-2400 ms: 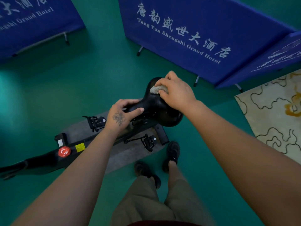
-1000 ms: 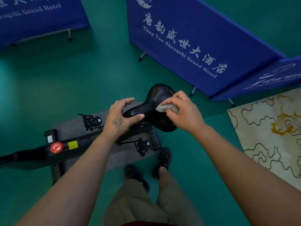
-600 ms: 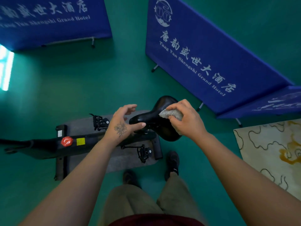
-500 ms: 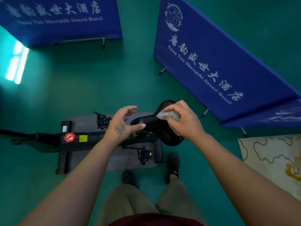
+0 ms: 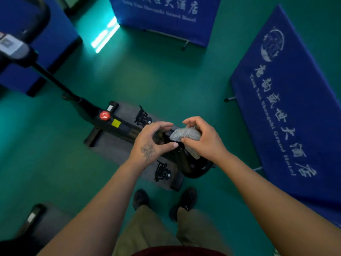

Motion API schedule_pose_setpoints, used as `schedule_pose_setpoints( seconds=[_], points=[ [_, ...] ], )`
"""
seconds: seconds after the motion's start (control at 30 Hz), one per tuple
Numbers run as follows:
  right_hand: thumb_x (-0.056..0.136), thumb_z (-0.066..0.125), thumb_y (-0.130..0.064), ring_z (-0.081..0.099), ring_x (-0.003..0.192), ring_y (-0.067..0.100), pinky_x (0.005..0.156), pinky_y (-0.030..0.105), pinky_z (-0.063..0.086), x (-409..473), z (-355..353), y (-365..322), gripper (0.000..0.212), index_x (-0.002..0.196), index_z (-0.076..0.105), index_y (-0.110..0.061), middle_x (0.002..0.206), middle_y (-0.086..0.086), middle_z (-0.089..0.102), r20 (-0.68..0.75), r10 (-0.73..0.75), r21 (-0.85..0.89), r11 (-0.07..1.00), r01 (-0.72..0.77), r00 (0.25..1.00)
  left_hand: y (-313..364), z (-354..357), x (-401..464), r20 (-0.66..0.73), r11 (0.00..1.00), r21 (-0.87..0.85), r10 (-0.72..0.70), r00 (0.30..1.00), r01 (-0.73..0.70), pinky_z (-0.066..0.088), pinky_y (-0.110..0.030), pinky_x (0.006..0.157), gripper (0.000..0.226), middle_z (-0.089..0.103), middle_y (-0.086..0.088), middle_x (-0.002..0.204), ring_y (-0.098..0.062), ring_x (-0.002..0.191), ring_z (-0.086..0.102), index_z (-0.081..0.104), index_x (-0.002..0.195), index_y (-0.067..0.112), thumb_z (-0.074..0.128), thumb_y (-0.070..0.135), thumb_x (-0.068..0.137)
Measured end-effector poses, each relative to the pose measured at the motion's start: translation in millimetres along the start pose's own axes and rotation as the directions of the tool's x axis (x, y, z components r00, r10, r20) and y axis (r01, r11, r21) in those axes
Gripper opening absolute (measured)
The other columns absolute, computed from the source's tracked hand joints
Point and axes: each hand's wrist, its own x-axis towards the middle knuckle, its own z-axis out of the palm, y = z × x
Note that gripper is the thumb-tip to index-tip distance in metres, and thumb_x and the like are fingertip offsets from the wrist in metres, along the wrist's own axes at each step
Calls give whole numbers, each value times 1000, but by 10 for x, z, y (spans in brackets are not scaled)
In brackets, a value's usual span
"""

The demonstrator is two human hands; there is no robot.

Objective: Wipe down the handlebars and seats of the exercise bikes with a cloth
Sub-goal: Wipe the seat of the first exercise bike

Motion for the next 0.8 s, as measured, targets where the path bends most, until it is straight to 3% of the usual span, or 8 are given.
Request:
schedule_pose_setpoints(
  seconds=[0.13, 0.3, 0.5, 0.57, 0.63, 0.8],
  points=[
    [82, 87, -26, 61, 102, 1, 89, 22, 48, -40, 8, -57, 51, 126, 61, -31, 111, -16, 62, 96, -27, 49, 999, 22, 995, 59, 93, -247, -55, 999, -36, -42, 998, 40, 41, -17, 101, 55, 72, 15, 119, -2, 121, 59, 71, 127, 34, 95, 34, 77],
    [78, 82, -33, 64, 103, 9, 92, 32, 52, -203, 100, -31, 54, 127, 59, -31, 110, -14, 63, 147, -57, 113, 993, 41, 988, 5, 236, -485, -73, 983, -161, -96, 993, 84, 51, -28, 98, 47, 72, 9, 114, -8, 111, 66, 72, 125, 34, 92, 33, 83],
    [74, 81, -21, 65, 103, 15, 91, 27, 51, -494, 177, -25, 56, 126, 59, -29, 114, 5, 66, 188, -43, 221, 975, 1, 981, -86, 425, -846, -114, 964, -247, -127, 985, 96, 58, -47, 90, 39, 74, -1, 106, -20, 97, 70, 71, 125, 38, 86, 39, 89],
    [74, 80, -17, 66, 106, 23, 92, 31, 51, -616, 225, -57, 58, 128, 59, -25, 115, 8, 66, 213, -54, 246, 969, 0, 976, -85, 466, -995, -154, 960, -267, -133, 979, 88, 58, -50, 92, 39, 74, 1, 106, -20, 99, 70, 71, 125, 39, 85, 41, 89],
    [74, 80, -13, 65, 108, 28, 94, 36, 52, -725, 260, -77, 61, 131, 59, -22, 116, 8, 66, 261, -63, 253, 967, -6, 963, -67, 503, -1132, -177, 951, -297, -138, 974, 81, 58, -50, 95, 38, 74, 6, 110, -19, 103, 71, 71, 125, 37, 85, 36, 90],
    [73, 79, -10, 64, 111, 21, 96, 30, 50, -895, 281, -119, 62, 130, 61, -22, 122, 5, 64, 306, -110, 287, 958, 19, 945, 22, 582, -1380, -243, 927, -368, -171, 955, 73, 55, -41, 100, 37, 75, 8, 116, -15, 111, 69, 72, 123, 26, 87, 26, 89]
  ],
)
